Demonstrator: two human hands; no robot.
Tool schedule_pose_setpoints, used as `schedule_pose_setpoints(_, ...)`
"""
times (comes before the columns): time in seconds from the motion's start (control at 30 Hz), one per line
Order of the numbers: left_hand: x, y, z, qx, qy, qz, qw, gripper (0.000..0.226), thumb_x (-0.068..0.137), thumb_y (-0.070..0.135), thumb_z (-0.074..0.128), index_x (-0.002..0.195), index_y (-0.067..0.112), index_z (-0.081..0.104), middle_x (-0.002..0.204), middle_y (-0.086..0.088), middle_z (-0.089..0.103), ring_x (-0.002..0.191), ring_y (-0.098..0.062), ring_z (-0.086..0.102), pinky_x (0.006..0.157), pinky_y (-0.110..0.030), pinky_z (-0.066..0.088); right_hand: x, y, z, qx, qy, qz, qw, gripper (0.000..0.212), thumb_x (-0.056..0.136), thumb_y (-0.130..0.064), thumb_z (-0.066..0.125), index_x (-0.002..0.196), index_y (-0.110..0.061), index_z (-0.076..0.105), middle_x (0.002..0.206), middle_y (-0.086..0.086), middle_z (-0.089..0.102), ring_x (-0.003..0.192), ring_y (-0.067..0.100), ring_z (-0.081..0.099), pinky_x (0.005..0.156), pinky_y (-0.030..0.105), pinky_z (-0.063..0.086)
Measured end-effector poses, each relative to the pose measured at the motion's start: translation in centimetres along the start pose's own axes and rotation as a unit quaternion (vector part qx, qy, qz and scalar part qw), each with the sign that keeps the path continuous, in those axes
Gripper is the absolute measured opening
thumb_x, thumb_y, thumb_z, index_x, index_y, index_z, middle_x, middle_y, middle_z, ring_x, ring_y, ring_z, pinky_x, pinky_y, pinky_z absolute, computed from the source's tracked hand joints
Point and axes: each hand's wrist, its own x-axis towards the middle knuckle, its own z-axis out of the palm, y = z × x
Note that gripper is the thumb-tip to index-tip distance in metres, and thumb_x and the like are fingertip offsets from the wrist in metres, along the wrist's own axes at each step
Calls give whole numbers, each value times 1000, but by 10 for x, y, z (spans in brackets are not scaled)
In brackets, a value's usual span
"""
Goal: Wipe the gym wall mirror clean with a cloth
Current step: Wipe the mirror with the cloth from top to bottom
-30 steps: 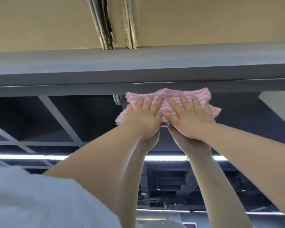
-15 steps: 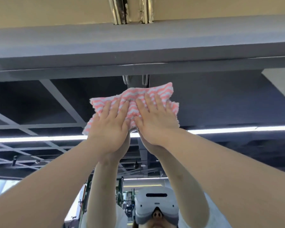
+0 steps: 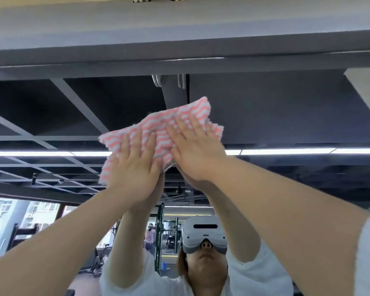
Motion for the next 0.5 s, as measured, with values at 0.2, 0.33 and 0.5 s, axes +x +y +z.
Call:
schedule_pose_setpoints(0.2,28,113,3,-17,-16,45,999,57,103,38,18,152,25,-9,159,-3,-18,144,-24,-21,115,-42,-9,-38,102,-9,17,-3,69,997,55,105,-38,10,153,-25,-13,159,-3,-22,145,21,-24,118,43,-9)
schedule_pose_setpoints(0.33,29,179,13,-19,-22,103,994,57,103,38,16,151,23,-12,159,-3,-19,144,-22,-22,118,-42,-11,-75,155,-5,11,1,122,992,57,104,-39,12,153,-22,-12,160,-1,-19,146,22,-21,119,41,-6)
schedule_pose_setpoints(0.5,29,199,23,26,-24,173,984,59,101,47,14,151,29,-12,159,0,-18,145,-22,-20,117,-46,-8,-106,177,1,1,-6,180,984,58,101,-45,12,151,-32,-16,159,-4,-22,146,27,-20,116,50,-6)
